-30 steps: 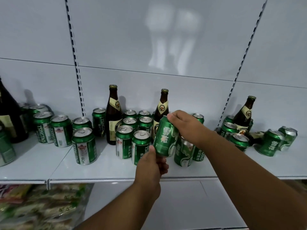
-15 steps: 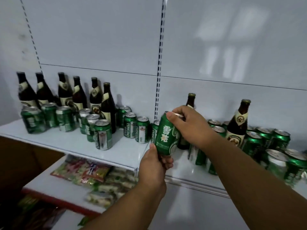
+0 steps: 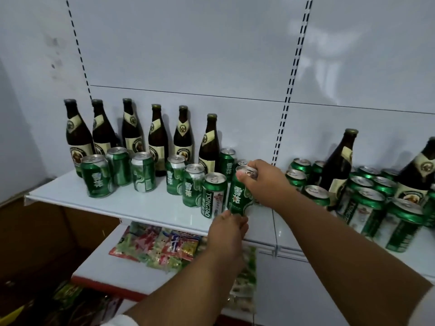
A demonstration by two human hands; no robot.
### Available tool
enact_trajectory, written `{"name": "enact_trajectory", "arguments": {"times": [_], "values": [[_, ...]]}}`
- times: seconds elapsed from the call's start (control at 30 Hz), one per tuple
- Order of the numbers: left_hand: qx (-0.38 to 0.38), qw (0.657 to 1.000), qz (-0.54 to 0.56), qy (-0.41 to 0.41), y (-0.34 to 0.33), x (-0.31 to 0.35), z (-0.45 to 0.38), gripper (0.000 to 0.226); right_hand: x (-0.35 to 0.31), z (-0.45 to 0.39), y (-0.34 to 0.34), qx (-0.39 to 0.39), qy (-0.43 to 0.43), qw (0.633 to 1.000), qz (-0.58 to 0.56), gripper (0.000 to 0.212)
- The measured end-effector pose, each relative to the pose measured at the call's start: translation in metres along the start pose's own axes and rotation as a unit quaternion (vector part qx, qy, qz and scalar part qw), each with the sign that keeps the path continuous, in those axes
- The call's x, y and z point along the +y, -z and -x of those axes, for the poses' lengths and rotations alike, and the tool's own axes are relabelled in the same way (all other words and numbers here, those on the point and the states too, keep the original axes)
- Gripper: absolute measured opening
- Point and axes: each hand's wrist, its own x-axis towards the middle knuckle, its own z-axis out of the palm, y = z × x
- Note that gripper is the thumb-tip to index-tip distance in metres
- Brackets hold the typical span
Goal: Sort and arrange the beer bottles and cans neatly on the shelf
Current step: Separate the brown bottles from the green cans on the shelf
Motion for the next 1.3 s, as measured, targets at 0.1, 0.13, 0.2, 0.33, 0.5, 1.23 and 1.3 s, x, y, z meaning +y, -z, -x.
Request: {"name": "enact_trajectory", "arguments": {"times": [0.1,0.13,0.2,0.33,0.5,1.23,1.3], "values": [[-0.032,0.998,-0.050,0.000,-0.004,0.002,-0.012,0.020,-0.001,-0.015,-0.012,-0.006,-0.017,0.999,0.043,0.042],[-0.030,0.998,-0.059,0.006,-0.007,0.001,-0.017,0.024,0.000,-0.019,-0.015,-0.008,-0.019,0.998,0.057,0.039],[-0.027,0.998,-0.058,0.017,-0.011,0.001,-0.026,0.024,0.000,-0.027,-0.020,-0.012,-0.021,0.996,0.084,0.035],[-0.035,0.997,-0.062,0.017,-0.012,-0.001,-0.045,0.026,-0.002,-0.044,-0.025,-0.009,-0.030,0.994,0.108,0.038],[-0.038,0.998,-0.045,0.006,-0.017,0.000,-0.067,0.021,0.005,-0.058,-0.033,-0.051,-0.017,0.995,0.081,0.036],[0.020,0.991,-0.122,-0.050,-0.068,-0.029,-0.090,0.046,0.058,-0.124,0.000,-0.180,0.086,0.961,0.192,0.058],[0.014,0.990,-0.130,-0.054,-0.074,-0.027,-0.086,0.050,0.062,-0.123,0.004,-0.172,0.084,0.968,0.163,0.060]]}}
